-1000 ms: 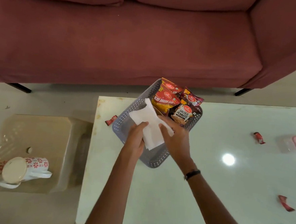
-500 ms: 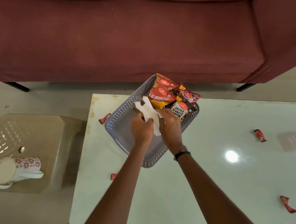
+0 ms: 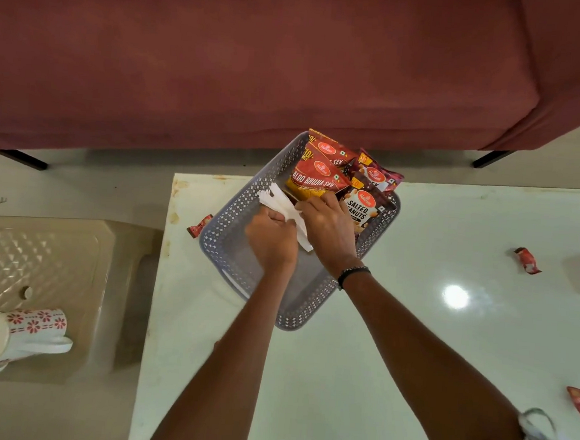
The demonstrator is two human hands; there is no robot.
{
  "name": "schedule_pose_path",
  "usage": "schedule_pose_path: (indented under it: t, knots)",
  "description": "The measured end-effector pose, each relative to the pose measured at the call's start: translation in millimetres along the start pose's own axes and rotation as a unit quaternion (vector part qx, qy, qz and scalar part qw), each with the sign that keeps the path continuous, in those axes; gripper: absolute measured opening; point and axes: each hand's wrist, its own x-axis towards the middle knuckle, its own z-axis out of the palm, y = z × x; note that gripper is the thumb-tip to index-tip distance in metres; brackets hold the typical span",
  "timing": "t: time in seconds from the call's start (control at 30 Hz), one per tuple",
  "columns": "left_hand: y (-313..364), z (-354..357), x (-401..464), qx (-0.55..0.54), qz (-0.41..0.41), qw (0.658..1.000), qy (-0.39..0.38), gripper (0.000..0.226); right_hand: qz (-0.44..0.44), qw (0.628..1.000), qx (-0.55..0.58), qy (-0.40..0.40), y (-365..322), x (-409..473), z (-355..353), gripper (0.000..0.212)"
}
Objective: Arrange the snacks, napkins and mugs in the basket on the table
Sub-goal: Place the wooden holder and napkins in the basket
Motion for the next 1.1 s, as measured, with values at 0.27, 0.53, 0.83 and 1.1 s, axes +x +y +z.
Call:
schedule_pose_path:
  t: [0.27, 0.53, 0.83, 1.1]
  knots:
    - [-10, 10, -2, 0.004, 0.010, 1.000, -0.013, 0.010, -0.010, 0.999, 0.005, -0.044, -6, 1, -5, 0.017]
    - [-13, 10, -2, 0.051, 0.028, 0.998, -0.024, 0.011, -0.023, 0.999, -0.009, -0.028, -3, -14, 1, 0.006]
    - [-11, 19, -2, 0.056, 0.043, 0.997, -0.038, 0.012, -0.009, 0.998, -0.045, 0.040, -1, -15, -5, 0.013]
    - [-18, 19, -5, 0.105, 0.108, 0.987, -0.055, 0.017, 0.037, 0.999, -0.025, 0.002, 7, -26, 4, 0.004]
